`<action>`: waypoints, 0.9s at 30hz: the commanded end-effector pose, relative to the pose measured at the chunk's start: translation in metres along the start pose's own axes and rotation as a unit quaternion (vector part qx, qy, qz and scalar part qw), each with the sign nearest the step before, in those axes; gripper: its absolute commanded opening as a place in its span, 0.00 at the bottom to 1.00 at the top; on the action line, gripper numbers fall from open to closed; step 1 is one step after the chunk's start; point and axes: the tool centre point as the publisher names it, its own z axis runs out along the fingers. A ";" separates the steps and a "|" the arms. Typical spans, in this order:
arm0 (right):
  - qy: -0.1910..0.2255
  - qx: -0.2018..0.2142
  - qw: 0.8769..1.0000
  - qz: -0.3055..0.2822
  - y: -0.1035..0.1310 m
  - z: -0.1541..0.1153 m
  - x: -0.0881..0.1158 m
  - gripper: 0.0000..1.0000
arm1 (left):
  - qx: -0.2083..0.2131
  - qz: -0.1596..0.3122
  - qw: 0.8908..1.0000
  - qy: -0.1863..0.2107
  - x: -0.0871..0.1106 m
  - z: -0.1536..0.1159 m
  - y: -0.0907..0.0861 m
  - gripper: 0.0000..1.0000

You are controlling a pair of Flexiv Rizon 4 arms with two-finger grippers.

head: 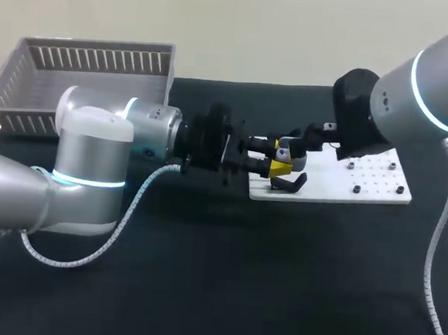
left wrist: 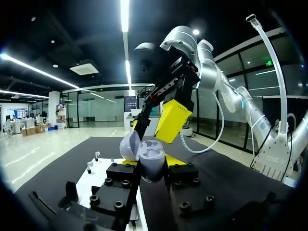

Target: Pick up each earbud case from the left stands, insert the matching earbuds, close the lid, and place the case in the box.

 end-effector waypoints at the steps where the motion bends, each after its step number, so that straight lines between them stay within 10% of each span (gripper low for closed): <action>1: -0.033 0.027 0.999 -0.002 -0.001 -0.010 0.001 1.00 | -0.002 0.001 1.000 -0.001 0.001 0.000 -0.001 0.00; 14: -0.046 0.184 0.981 -0.036 -0.044 -0.069 -0.016 1.00 | -0.002 0.001 1.000 -0.001 0.001 0.000 -0.001 0.00; 27: 0.041 0.159 0.985 -0.056 -0.111 -0.070 -0.037 1.00 | -0.002 0.001 1.000 -0.001 0.001 0.000 -0.001 0.00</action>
